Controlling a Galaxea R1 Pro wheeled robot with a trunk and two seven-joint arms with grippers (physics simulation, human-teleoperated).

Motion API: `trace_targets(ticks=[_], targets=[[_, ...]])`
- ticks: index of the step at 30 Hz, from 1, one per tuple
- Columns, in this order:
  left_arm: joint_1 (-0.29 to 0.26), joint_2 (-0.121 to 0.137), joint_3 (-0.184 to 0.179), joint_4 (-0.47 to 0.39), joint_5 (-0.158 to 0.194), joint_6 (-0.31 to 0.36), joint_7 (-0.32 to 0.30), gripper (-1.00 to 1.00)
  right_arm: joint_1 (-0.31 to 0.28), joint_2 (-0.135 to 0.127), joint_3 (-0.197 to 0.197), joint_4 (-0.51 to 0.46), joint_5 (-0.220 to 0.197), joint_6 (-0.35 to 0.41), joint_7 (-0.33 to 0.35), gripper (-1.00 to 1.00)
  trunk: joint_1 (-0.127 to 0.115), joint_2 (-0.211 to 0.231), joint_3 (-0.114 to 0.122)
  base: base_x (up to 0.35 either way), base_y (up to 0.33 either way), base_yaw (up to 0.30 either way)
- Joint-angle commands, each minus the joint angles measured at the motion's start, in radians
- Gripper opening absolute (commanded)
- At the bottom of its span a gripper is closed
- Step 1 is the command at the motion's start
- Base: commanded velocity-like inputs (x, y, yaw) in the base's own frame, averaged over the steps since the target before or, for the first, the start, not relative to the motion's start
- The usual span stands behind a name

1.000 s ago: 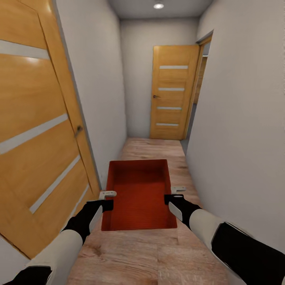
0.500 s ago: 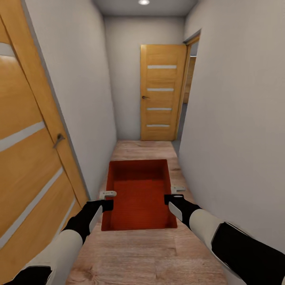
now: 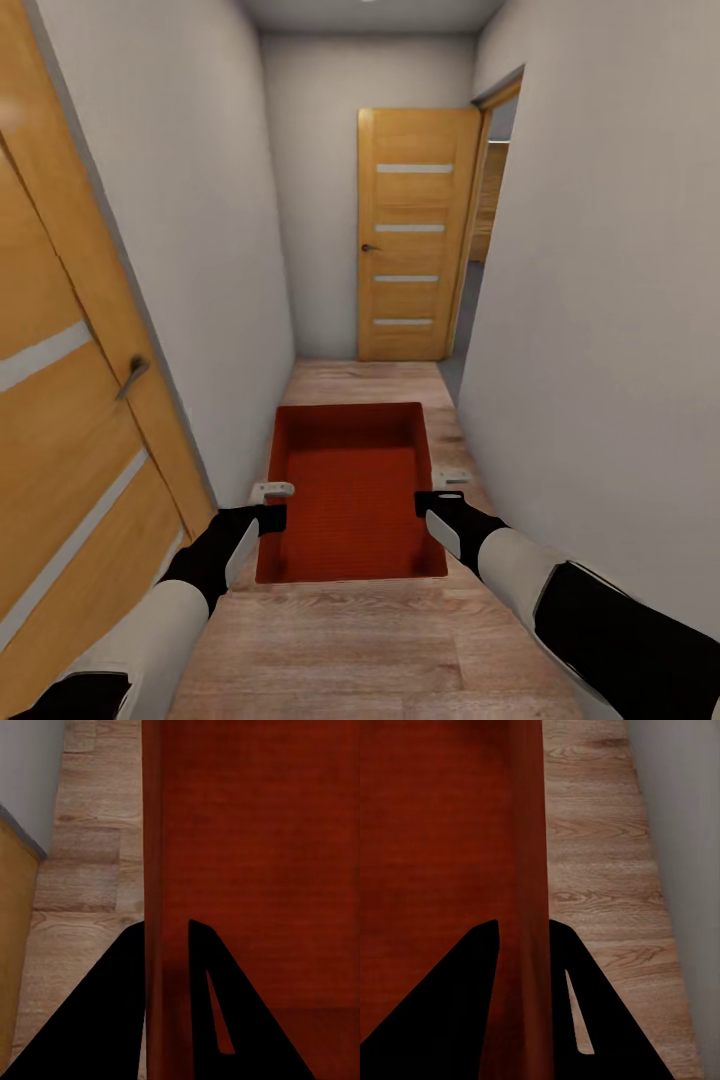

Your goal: Move the two storage containers from the living room to the garage. In the garage, place one container on the floor and stack the other container on top of it (either order is fine).

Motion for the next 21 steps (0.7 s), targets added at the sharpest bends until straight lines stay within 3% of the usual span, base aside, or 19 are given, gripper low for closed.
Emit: trace_targets(ticks=[1,7,21], targets=[[0.000,0.002,-0.002,0.001,0.012,0.005,0.009,-1.00,-0.001,-0.014,-0.004,-0.006,0.007,-0.038,-0.004,-1.00,0.001,-0.002,-0.002,0.322,0.092,-0.123],[0.000,0.002,-0.002,0.001,0.013,0.005,0.009,-1.00,-0.001,-0.013,-0.004,-0.006,0.007,-0.038,-0.004,-1.00,0.001,-0.002,-0.003,0.322,0.092,-0.135],[0.000,0.002,-0.002,0.001,0.013,0.005,0.009,-1.00,-0.001,-0.014,-0.004,-0.006,0.007,-0.038,-0.004,-1.00,0.001,-0.002,-0.003,0.322,0.092,-0.005]])
